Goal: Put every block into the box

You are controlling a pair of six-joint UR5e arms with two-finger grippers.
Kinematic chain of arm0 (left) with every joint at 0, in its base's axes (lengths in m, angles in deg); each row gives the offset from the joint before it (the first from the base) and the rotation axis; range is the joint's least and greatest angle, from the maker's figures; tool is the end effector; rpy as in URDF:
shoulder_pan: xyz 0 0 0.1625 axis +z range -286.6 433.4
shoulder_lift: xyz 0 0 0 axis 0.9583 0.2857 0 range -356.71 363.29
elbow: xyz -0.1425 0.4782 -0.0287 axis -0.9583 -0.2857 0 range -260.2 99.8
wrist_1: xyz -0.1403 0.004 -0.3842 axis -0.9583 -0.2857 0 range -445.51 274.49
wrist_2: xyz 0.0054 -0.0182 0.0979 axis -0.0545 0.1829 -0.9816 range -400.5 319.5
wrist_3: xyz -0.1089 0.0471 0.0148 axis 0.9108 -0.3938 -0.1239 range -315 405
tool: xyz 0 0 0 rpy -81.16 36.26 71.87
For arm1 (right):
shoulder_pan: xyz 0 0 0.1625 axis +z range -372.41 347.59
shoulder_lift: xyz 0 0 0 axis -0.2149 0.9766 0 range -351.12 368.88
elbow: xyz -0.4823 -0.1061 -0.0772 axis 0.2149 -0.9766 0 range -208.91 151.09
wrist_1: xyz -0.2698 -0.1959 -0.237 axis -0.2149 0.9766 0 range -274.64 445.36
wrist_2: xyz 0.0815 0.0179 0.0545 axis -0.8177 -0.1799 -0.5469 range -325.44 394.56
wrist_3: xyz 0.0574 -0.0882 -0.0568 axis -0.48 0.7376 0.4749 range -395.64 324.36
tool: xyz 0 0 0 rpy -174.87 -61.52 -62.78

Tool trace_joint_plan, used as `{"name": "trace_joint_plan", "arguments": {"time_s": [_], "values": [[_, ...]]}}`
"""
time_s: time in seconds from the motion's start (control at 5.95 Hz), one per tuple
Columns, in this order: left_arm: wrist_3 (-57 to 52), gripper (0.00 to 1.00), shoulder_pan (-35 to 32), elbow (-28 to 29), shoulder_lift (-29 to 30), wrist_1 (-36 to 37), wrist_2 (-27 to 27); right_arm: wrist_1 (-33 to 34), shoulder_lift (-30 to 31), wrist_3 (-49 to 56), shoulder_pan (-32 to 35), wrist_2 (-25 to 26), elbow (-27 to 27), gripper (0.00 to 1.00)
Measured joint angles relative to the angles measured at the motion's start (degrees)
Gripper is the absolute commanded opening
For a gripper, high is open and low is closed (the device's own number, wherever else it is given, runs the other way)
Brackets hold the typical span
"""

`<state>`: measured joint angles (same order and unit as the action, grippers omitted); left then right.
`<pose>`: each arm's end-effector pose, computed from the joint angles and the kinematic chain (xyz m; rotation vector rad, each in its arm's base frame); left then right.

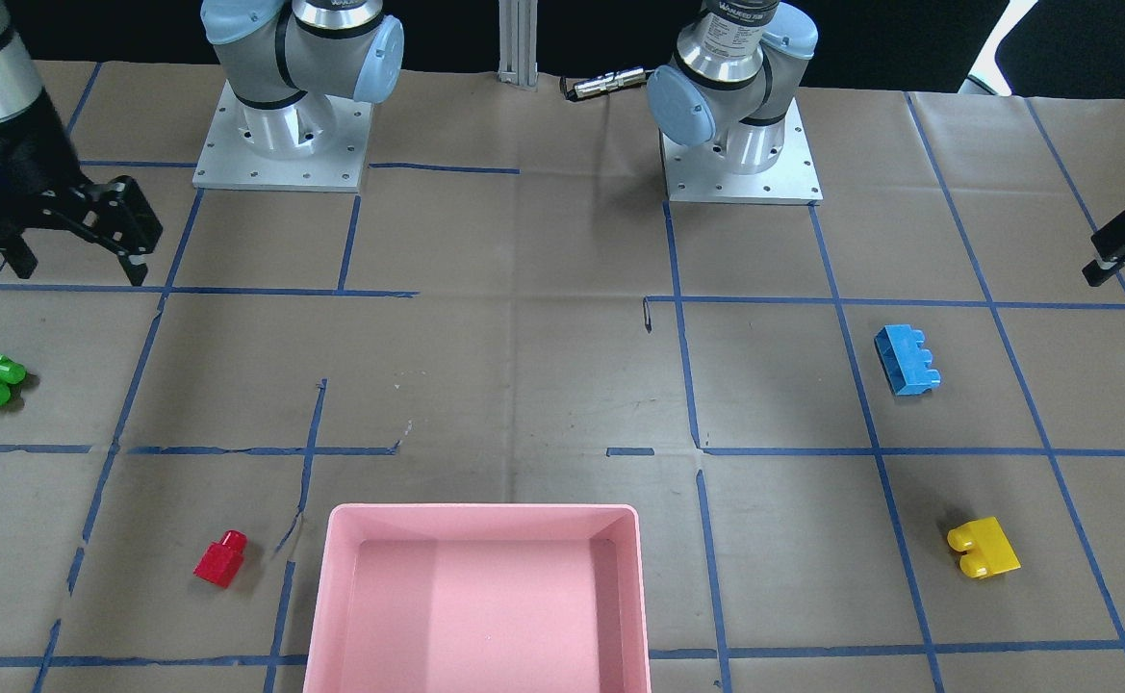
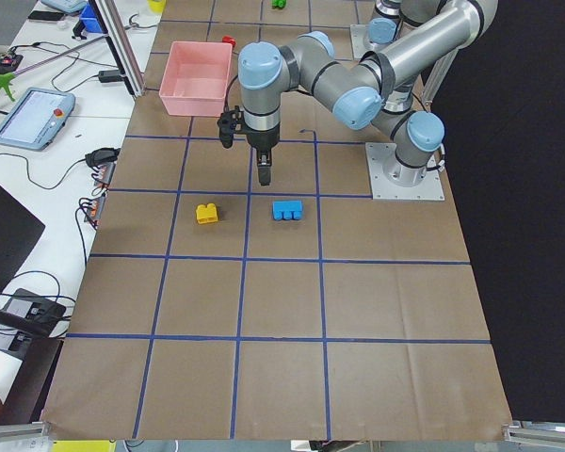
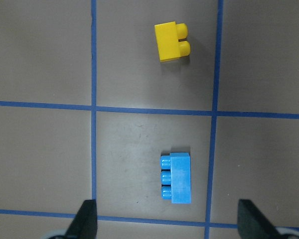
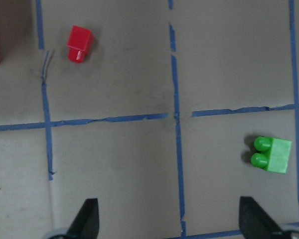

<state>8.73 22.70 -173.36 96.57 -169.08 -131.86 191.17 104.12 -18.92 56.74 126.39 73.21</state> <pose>0.2237 -0.4792 0.4985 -0.0826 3.1219 0.0228 -0.0410 -0.4716 0.5113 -0.1137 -3.0520 0.2101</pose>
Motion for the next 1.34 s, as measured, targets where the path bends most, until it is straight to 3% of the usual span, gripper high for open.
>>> {"name": "trace_joint_plan", "arguments": {"time_s": [0.34,0.67,1.34], "values": [[0.76,1.00,0.09,-9.32,-1.38,9.73,0.88,8.56,-0.11,1.60,-6.56,-2.40,3.01,0.99],[2.87,1.00,-0.03,-18.22,-1.31,19.48,2.75,11.50,-0.97,8.83,-12.99,-4.13,7.94,0.99],[4.25,0.99,-0.10,-28.37,3.52,33.62,5.10,24.45,-15.52,20.21,-21.16,-4.58,10.58,0.99]]}}
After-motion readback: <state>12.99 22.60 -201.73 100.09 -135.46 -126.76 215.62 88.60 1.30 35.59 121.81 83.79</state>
